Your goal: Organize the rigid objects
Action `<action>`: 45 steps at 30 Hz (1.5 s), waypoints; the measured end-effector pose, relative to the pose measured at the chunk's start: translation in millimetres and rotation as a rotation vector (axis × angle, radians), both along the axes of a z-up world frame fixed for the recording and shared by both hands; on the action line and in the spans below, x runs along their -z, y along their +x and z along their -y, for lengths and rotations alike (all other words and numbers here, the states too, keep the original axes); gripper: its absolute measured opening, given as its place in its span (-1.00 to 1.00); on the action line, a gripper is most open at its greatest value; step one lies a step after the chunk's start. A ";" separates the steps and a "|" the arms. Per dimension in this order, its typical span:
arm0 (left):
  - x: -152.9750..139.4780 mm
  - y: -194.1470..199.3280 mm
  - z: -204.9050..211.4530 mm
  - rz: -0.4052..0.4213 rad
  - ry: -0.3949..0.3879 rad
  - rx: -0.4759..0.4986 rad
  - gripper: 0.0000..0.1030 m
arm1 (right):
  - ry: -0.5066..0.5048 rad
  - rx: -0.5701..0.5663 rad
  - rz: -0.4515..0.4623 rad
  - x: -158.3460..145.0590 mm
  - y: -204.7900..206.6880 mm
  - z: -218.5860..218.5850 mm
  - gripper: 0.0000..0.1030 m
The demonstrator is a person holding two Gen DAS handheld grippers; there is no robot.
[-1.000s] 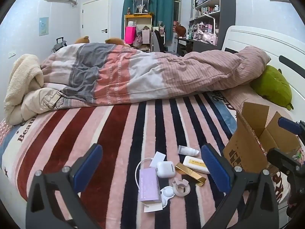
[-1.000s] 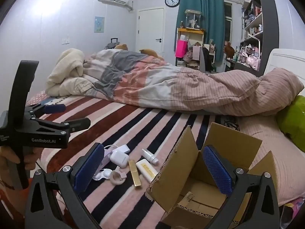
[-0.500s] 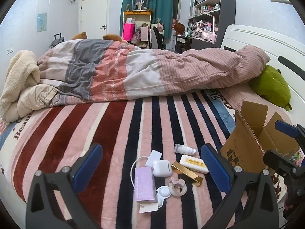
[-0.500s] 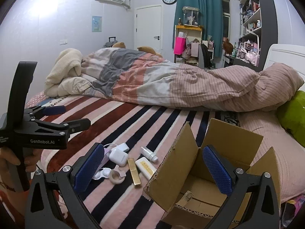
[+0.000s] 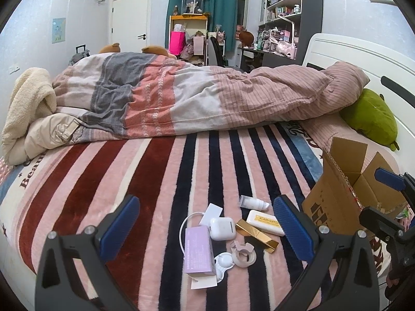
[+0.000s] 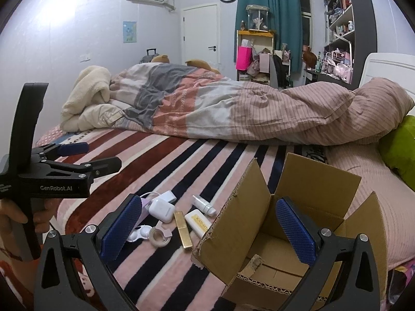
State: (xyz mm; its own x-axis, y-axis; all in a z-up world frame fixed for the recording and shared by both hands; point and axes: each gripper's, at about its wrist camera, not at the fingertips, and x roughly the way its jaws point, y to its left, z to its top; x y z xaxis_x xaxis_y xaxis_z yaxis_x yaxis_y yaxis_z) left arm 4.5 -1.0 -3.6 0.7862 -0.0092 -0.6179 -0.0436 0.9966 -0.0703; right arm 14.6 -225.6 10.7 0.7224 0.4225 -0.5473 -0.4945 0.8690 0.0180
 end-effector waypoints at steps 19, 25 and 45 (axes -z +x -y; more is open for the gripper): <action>0.0 0.0 -0.9 -0.001 0.001 -0.001 0.99 | 0.004 -0.004 -0.013 4.4 0.0 -2.9 1.00; 0.1 0.0 -0.7 -0.001 0.001 -0.002 0.99 | 0.005 -0.006 -0.017 6.2 -0.2 -3.6 1.00; 9.6 6.0 -48.1 -0.008 -0.070 0.002 0.99 | -0.027 -0.122 0.057 1.9 -9.5 -46.2 0.43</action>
